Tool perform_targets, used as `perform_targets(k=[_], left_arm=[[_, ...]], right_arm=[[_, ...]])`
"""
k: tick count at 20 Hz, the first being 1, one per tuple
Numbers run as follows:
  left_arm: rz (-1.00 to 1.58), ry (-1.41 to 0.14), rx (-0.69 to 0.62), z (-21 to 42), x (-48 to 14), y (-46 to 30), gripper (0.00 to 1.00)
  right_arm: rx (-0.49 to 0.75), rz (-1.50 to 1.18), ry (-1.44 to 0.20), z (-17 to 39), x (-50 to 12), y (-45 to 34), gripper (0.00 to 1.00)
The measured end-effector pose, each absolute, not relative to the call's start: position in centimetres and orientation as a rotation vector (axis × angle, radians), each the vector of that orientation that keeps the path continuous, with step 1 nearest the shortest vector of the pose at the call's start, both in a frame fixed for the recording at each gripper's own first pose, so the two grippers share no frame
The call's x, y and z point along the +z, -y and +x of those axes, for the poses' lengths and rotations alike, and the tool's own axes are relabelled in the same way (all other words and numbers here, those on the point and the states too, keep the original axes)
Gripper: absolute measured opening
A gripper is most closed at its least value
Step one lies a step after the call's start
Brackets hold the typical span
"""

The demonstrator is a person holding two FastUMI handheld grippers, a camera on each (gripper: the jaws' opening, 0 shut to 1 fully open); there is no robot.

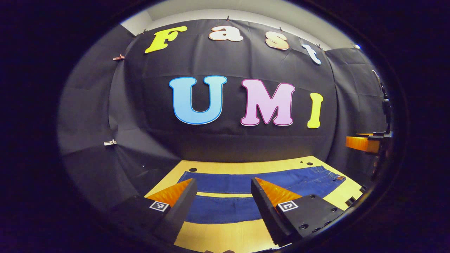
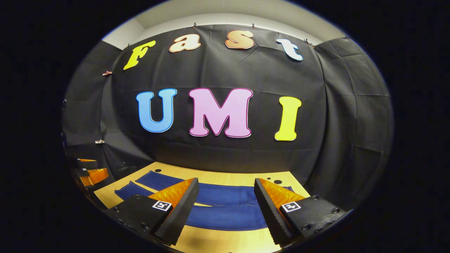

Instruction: Grasp the waist and the cuffs of the jeans and fold them to make the two legs overlap; first hold the waist and fold one-third of the jeans toward the cuffs, then hold the cuffs and fold the remaining one-third in the same direction to finish folding.

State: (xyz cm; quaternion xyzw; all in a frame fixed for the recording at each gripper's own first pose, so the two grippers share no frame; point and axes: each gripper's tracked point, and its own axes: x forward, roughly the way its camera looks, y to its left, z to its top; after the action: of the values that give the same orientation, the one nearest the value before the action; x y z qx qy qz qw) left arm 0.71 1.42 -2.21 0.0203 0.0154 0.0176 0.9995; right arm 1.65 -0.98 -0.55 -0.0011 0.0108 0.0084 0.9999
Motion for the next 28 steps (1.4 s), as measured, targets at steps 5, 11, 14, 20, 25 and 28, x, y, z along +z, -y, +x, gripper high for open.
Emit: perform_targets(k=[5,11,14,20,25,28], left_arm=[[0.137,-0.089,0.095,2.8,-4.2,-4.0,0.96],[0.598,-0.308,0.108,6.1,-10.6,-11.3,0.98],[0.862,-0.454,0.012,6.8,-15.1,-15.9,0.98],[1.271,-0.619,-0.239,8.3,-23.1,-24.3,0.98],[1.404,-0.713,-0.382,10.1,-27.8,-28.9,0.98],[1.459,-0.691,-0.426,11.6,-28.8,-28.4,0.97]], right_arm=[[0.057,-0.006,-0.039,3.6,-1.4,1.2,0.96],[0.122,-0.046,-0.066,7.1,-3.7,3.0,0.96],[0.115,-0.087,-0.125,9.0,-6.0,4.2,0.96],[0.026,-0.113,-0.201,8.8,-7.7,5.7,0.97],[-0.06,-0.226,-0.233,7.2,-9.4,8.9,0.96],[-0.111,-0.269,-0.265,6.5,-10.6,11.8,0.96]])
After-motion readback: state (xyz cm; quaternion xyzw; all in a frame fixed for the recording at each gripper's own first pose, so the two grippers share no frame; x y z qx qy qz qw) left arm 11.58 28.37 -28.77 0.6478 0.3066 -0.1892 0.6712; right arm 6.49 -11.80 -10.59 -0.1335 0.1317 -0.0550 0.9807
